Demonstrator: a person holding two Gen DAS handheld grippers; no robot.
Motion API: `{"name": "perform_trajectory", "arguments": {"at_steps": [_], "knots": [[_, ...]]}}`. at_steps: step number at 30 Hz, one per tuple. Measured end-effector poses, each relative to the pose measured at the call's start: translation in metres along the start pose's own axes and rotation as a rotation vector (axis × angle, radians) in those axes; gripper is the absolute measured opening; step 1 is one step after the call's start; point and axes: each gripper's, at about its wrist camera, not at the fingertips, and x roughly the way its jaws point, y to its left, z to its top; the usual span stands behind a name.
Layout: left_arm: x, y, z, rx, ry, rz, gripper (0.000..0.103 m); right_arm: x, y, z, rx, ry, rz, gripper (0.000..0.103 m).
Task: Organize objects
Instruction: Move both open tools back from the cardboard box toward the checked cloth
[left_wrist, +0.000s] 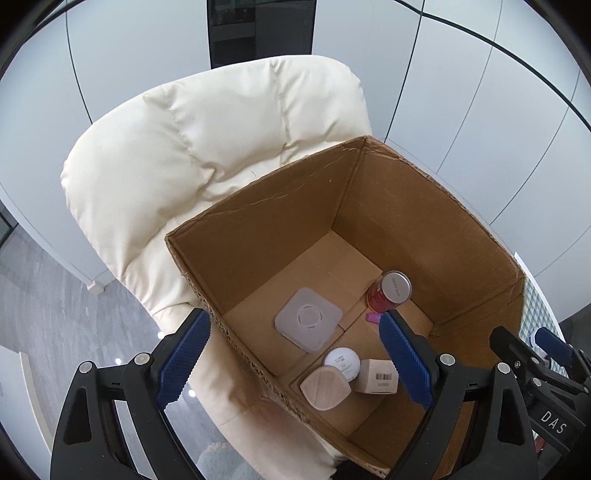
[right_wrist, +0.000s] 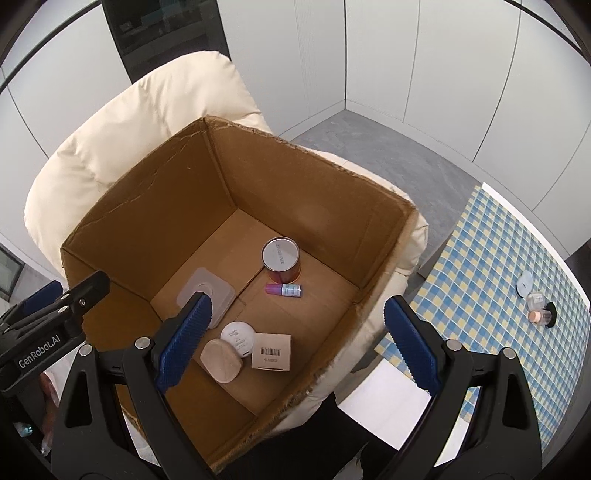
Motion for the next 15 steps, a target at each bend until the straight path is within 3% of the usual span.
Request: {"name": "perform_trajectory", "arguments": {"at_steps": [15], "knots": [[-0.042, 0.009, -0.019, 0.02, -0.023, -0.011, 0.093, -0.052, 0.007, -0.021, -0.006, -0.041, -0.005, 0.096]]}}
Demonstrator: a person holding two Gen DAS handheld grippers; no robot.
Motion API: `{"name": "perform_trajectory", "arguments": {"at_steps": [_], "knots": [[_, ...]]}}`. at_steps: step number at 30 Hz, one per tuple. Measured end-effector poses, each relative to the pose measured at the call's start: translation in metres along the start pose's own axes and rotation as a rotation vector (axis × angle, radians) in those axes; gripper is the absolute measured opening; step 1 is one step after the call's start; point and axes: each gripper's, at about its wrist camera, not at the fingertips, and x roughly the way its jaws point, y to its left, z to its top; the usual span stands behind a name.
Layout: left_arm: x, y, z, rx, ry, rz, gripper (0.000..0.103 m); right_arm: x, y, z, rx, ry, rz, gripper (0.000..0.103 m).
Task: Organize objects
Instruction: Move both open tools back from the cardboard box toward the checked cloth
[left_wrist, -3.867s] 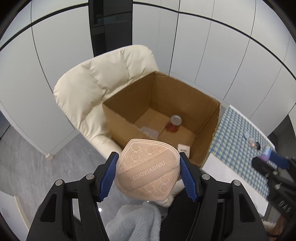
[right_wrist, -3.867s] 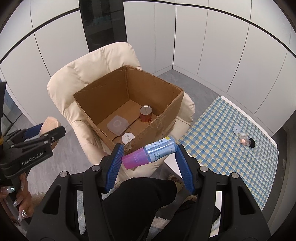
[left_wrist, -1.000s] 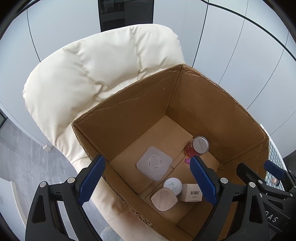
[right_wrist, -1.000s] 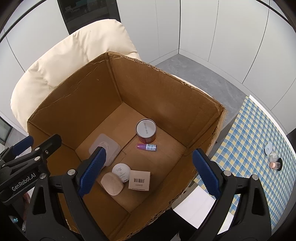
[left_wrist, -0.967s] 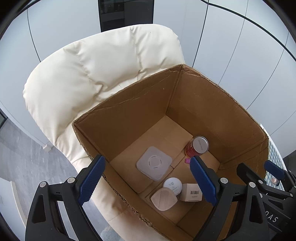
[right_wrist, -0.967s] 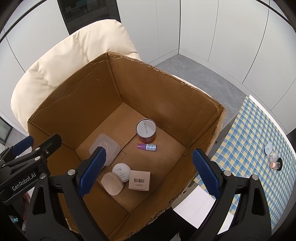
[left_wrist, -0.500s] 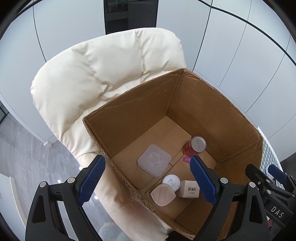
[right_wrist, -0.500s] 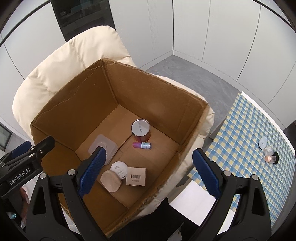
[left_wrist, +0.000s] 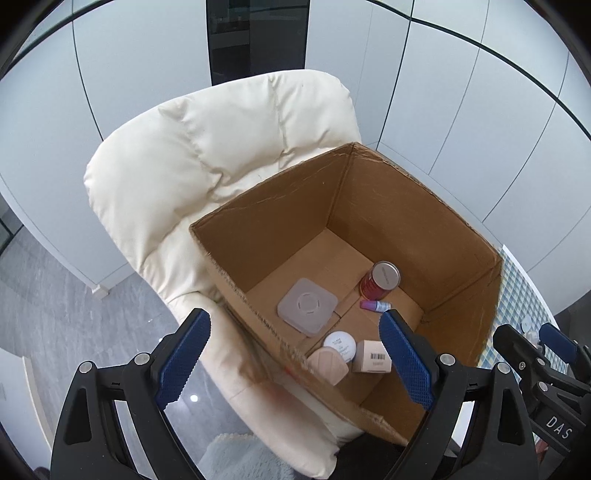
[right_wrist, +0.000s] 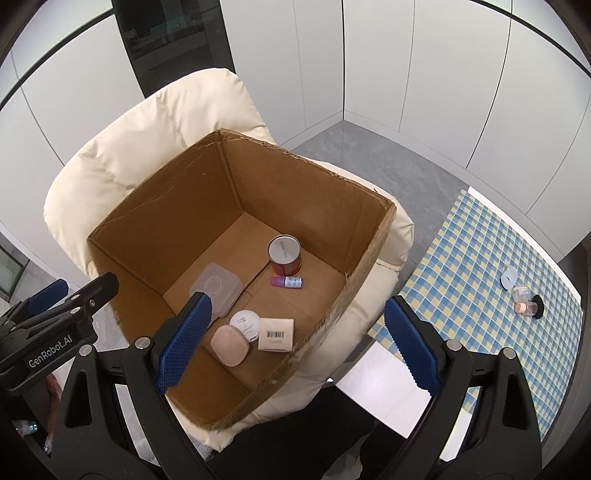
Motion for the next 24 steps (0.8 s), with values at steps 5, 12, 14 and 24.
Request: {"name": "perform_trajectory", "arguments": {"at_steps": [5, 12, 14, 24], "knots": [[-0.009, 0.009, -0.011, -0.022, 0.002, -0.01, 0.093, -0.012, 0.003, -0.012, -0.006, 0.007, -0.001, 0.096], [-0.021, 0.007, -0.027, 0.009, 0.019, -0.006, 0.093, -0.039, 0.002, -0.036, -0.006, 0.003, -0.011, 0.096], [-0.026, 0.007, -0.031, 0.014, 0.023, -0.011, 0.093, -0.046, 0.002, -0.041, -0.005, 0.0, -0.013, 0.096], [-0.053, 0.009, -0.053, 0.053, 0.024, -0.02, 0.093, -0.076, 0.0, -0.067, 0.0, -0.01, -0.005, 0.096]]}}
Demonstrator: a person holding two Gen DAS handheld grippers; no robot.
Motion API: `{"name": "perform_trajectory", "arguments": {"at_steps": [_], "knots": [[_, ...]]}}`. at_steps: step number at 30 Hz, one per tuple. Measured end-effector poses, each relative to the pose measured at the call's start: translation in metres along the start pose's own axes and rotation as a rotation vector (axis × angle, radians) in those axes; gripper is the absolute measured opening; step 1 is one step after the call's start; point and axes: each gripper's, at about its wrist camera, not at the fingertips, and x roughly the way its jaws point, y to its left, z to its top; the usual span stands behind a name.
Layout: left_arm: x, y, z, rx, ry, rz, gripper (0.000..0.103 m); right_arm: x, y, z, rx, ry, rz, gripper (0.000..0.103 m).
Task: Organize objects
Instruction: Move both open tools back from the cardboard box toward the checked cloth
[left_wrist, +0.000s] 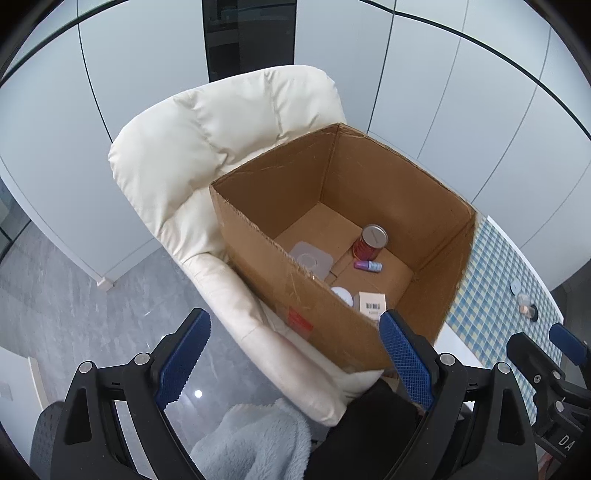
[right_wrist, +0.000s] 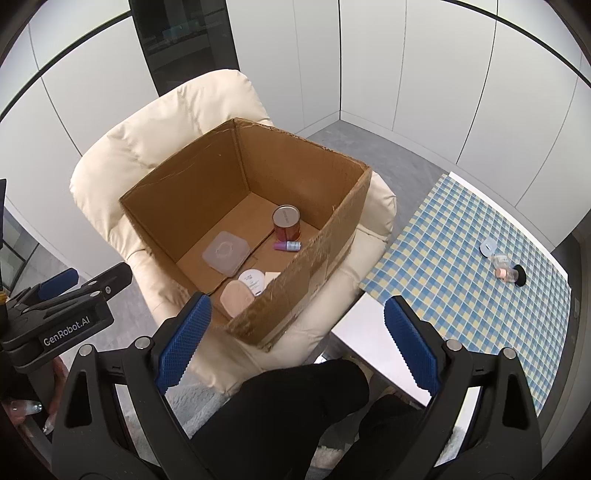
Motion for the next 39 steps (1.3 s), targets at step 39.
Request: {"name": "perform_trajectory", "arguments": {"at_steps": [39], "knots": [[-0.074, -0.022, -0.055, 0.12, -0.005, -0.073, 0.094, -0.093, -0.013, -0.093, 0.063, -0.037, -0.026, 0.097]]}}
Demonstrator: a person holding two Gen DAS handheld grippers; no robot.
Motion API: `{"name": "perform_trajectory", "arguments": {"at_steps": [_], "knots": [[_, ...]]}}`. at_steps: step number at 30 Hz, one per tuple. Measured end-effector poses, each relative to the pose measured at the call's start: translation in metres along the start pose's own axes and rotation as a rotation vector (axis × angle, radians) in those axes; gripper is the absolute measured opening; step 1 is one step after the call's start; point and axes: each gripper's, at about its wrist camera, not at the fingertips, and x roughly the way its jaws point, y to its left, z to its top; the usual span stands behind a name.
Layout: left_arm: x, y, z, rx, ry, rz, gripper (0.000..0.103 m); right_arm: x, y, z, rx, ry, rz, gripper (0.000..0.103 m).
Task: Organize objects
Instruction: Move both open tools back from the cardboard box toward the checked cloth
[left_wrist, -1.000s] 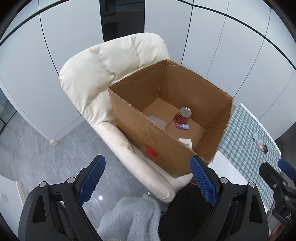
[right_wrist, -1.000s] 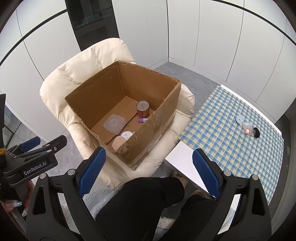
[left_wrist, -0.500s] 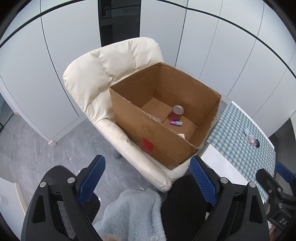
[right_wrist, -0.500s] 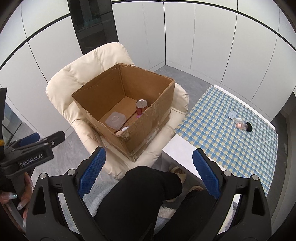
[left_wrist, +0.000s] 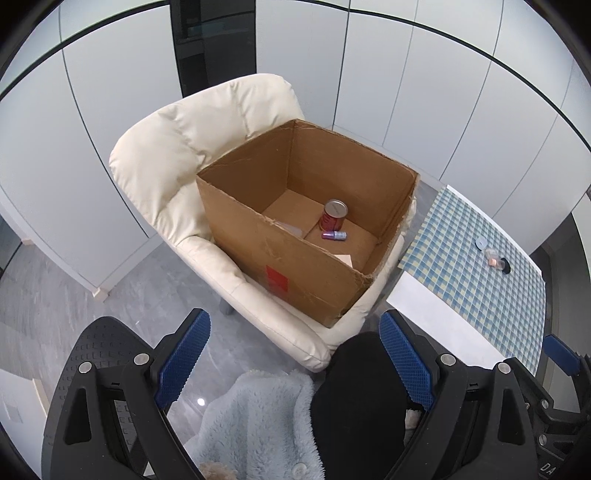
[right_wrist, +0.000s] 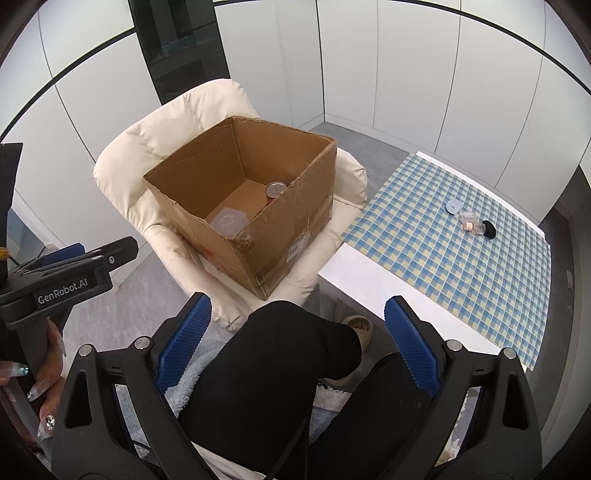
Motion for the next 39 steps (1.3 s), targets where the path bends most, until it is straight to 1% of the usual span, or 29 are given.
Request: {"name": "perform_trajectory", "arguments": {"at_steps": [8, 14, 22, 31, 39], "knots": [[0.009, -0.02, 0.001, 0.052, 0.009, 0.0, 0.094, 0.003, -0.017, -0.004, 0.054, 0.004, -0.008, 0.097], [0.016, -0.035, 0.003, 0.08, 0.019, -0.019, 0.094, 0.002, -0.037, -0.011, 0.11, -0.005, -0.035, 0.097], [0.023, -0.069, -0.001, 0.16, 0.033, -0.057, 0.094, -0.003, -0.063, -0.02, 0.18, -0.014, -0.083, 0.097], [0.03, -0.115, -0.009, 0.254, 0.05, -0.104, 0.094, -0.009, -0.093, -0.034, 0.25, -0.012, -0.139, 0.097], [0.036, -0.148, -0.014, 0.315, 0.061, -0.137, 0.094, -0.017, -0.124, -0.048, 0.321, -0.013, -0.201, 0.097]]}}
